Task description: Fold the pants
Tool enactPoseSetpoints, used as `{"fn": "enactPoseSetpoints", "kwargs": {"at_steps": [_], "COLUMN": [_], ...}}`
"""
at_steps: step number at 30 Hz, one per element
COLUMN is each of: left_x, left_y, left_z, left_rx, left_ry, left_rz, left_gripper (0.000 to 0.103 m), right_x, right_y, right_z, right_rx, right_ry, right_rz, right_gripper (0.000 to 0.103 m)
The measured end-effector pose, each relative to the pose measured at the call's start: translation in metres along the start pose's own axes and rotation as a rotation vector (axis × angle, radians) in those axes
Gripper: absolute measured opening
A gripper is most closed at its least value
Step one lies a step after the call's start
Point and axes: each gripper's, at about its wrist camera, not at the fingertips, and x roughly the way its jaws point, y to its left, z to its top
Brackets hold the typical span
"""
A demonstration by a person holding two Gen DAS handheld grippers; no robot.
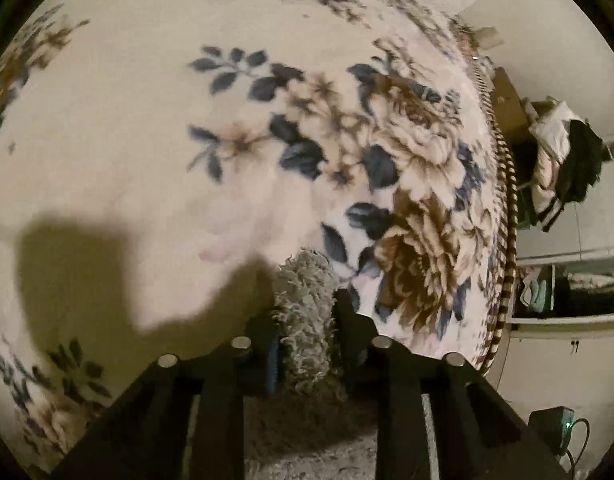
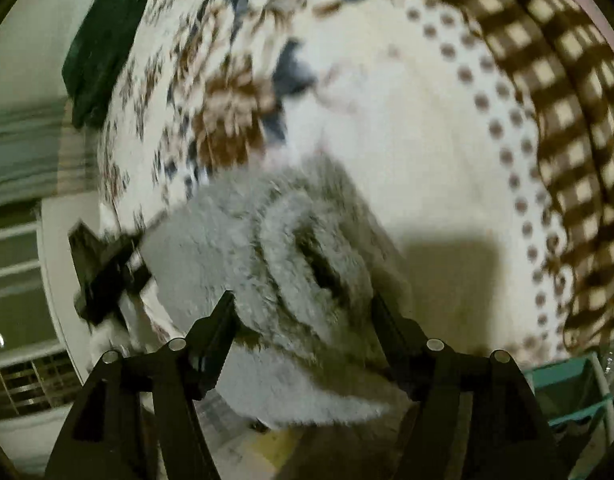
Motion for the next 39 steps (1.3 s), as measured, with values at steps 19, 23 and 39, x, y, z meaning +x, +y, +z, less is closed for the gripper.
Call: {"fn": "enactPoseSetpoints", "kwargs": {"at_steps": [19, 23, 39], "left_x": [-0.055, -0.064, -0.059], "left_y": [-0.037, -0.044, -0.040], "left_z": [-0.031, -0.040, -0.128], "left_rx": [0.109, 0.120, 0.112], "left_ry": [-0.064, -0.057, 0.048], "left_rz": [0.145, 0.136, 0.169], "left_gripper": [0.088, 0.088, 0.088], "right_x": [-0.004, -0.003, -0.002], "right_y": [0.036, 0.034, -0.035], "right_z": [0.030, 0.043, -0.066], "right_rx": [-0.125, -0.082, 0.102], "right_ry": [-0.220, -0.192, -0.062], "right_rz": [-0.200, -0.204, -0.038], "right_gripper": [0.040, 0.054, 0.018]}}
